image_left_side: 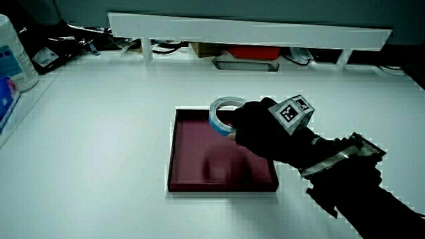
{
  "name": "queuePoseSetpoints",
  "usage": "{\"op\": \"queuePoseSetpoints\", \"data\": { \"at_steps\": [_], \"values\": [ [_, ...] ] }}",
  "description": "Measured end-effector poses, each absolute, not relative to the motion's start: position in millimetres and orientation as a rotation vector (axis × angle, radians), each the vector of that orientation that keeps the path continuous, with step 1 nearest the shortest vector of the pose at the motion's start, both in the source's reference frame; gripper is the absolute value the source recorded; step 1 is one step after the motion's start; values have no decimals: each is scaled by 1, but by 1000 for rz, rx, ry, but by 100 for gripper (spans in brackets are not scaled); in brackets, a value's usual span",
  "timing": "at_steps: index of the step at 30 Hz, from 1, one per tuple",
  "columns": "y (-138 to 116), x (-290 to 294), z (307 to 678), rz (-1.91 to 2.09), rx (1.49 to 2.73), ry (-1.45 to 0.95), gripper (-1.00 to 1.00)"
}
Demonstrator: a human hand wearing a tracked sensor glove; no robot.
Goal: Place blue tape
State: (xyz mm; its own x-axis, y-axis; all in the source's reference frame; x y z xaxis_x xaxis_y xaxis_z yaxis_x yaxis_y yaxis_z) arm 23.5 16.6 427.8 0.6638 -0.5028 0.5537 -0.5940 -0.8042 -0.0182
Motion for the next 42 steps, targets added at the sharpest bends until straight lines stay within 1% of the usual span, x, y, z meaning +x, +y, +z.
{"op": "queuePoseSetpoints", "data": {
  "at_steps": [11, 12, 18, 27, 39, 42],
  "values": [
    [18, 6, 485, 758, 2620, -798, 0],
    [18, 3, 489, 746, 2629, -798, 0],
    [22, -3, 501, 700, 2601, -783, 0],
    [23, -4, 505, 663, 2579, -761, 0],
    [25, 0, 509, 694, 2546, -758, -39],
    [25, 3, 505, 722, 2556, -755, -48]
  ]
}}
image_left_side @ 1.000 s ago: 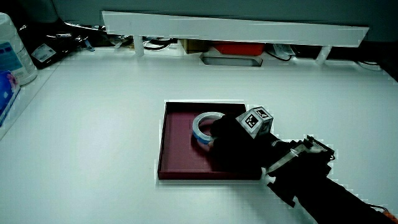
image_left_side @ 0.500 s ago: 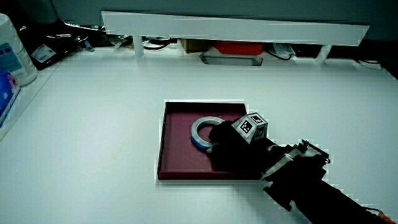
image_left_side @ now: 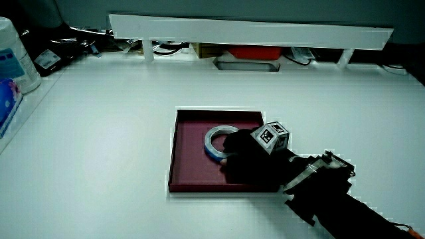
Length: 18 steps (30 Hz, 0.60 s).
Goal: Place blue tape
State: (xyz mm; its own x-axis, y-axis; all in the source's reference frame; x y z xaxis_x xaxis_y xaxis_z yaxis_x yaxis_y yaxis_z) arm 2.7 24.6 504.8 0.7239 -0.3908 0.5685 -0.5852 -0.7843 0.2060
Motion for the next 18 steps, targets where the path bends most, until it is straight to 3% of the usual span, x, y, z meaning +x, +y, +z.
{"op": "queuePoseSetpoints", "data": {
  "at_steps": [18],
  "values": [
    [28, 66, 407, 863, 2402, -746, -100]
  ]
}}
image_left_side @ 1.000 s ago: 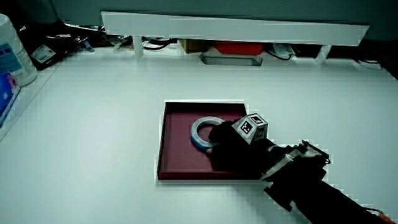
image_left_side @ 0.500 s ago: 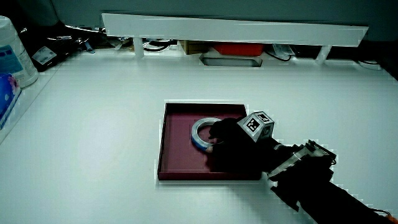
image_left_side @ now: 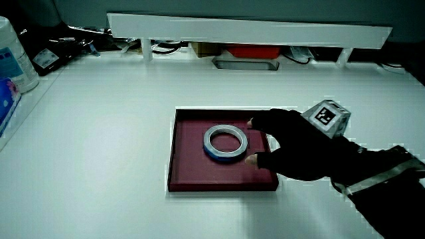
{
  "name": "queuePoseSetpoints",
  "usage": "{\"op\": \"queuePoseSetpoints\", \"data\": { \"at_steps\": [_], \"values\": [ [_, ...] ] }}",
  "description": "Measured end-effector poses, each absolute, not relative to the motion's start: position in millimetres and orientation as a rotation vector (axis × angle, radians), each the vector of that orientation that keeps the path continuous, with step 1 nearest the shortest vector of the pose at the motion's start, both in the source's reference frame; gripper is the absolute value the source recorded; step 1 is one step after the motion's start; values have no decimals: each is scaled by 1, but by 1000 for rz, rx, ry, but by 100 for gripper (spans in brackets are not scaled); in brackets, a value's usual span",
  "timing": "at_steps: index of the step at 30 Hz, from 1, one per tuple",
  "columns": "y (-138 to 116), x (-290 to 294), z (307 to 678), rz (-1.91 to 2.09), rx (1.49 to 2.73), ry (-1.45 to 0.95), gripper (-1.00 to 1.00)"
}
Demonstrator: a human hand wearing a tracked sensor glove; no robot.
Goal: Place blue tape
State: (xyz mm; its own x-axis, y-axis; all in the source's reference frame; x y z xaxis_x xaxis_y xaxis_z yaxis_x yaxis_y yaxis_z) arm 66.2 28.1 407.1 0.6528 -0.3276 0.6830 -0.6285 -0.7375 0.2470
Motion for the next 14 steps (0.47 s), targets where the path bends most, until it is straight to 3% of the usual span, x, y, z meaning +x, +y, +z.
{"op": "queuePoseSetpoints", "data": {
  "at_steps": [14],
  "values": [
    [38, 132, 374, 747, 2456, -654, -100]
  ]
}}
